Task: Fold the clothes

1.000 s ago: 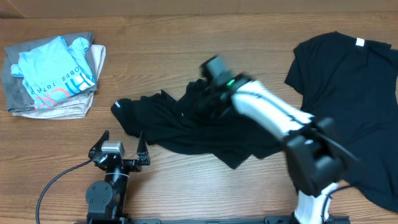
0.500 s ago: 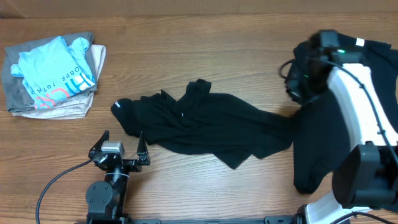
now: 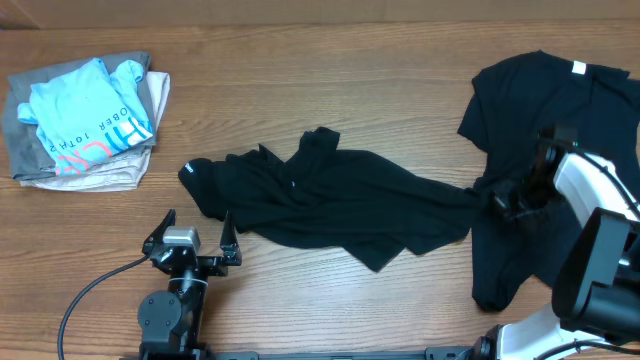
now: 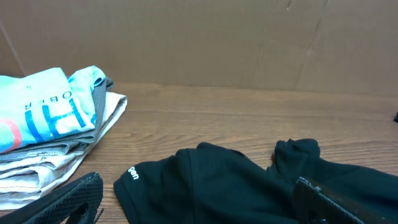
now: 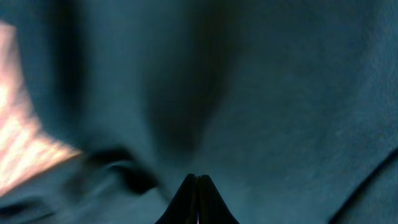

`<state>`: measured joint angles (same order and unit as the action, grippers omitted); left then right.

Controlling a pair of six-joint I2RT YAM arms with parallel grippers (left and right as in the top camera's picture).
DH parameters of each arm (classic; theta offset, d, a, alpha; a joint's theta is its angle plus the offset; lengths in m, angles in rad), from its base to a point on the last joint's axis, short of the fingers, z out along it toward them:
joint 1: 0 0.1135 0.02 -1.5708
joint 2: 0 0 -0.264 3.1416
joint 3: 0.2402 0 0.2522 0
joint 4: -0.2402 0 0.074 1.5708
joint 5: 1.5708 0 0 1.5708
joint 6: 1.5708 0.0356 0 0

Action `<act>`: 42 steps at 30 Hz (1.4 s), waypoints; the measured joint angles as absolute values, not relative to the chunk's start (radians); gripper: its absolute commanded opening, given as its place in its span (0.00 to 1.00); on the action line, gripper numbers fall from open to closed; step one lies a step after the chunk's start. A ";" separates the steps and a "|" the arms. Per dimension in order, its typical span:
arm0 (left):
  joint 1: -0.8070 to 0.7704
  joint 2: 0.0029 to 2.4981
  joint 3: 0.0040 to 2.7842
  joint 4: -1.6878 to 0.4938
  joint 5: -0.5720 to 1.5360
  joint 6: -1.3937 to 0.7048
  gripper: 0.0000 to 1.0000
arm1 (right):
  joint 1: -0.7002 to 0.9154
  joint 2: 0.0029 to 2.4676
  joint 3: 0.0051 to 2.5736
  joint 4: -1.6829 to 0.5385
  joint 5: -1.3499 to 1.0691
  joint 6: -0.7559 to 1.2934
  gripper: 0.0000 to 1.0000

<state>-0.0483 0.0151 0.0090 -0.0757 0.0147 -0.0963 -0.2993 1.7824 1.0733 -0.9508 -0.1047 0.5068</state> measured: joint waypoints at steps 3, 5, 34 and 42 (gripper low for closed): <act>-0.048 0.015 0.009 -0.076 0.015 -0.096 1.00 | -0.313 1.782 1.020 -0.895 -0.106 0.514 0.04; -0.048 0.015 0.009 -0.076 0.015 -0.096 1.00 | -0.314 1.778 1.000 -0.863 -0.108 0.518 0.04; -0.048 0.015 0.009 -0.076 0.015 -0.096 1.00 | -0.860 1.778 0.977 -0.561 -0.020 0.637 0.07; -0.048 0.015 0.009 -0.076 0.015 -0.096 1.00 | -0.818 1.808 1.232 -0.784 -0.134 0.579 0.21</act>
<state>-0.0483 0.0151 0.0090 -0.0761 0.0147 -0.0963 -0.8185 1.8076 1.2316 -0.7841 -0.1337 0.5785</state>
